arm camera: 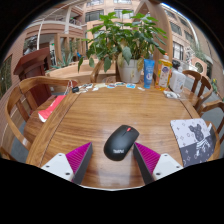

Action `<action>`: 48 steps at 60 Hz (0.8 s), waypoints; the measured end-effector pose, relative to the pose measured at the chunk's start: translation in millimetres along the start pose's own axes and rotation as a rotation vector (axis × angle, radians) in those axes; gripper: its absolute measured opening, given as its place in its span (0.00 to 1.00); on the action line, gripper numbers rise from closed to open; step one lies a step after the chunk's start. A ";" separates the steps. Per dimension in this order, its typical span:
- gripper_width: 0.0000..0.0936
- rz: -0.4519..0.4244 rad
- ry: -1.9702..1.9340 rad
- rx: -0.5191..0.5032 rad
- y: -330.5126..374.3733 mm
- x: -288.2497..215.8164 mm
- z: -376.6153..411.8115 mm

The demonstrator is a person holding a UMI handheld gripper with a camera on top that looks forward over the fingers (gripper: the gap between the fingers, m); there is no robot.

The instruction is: Arrange mouse

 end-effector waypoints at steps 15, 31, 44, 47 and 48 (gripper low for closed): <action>0.67 -0.013 0.003 0.066 -33.0 -25.5 7.9; 0.40 -0.045 0.018 0.054 -34.7 -27.0 13.4; 0.39 -0.232 0.034 -0.093 42.8 -93.0 8.8; 0.39 -0.317 0.030 -0.127 79.2 -125.7 -2.0; 0.39 -0.354 0.025 -0.135 92.3 -135.0 -9.0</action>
Point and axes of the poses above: the point between the fingertips, and its own axes, seen from behind it with the camera up: z to the left, x down, y backward, against the way the camera looks, the point moved 10 cm from there along y, backward, against the way the camera looks, and after that the axes turned 1 degree about -y, right-handed, at the moved point
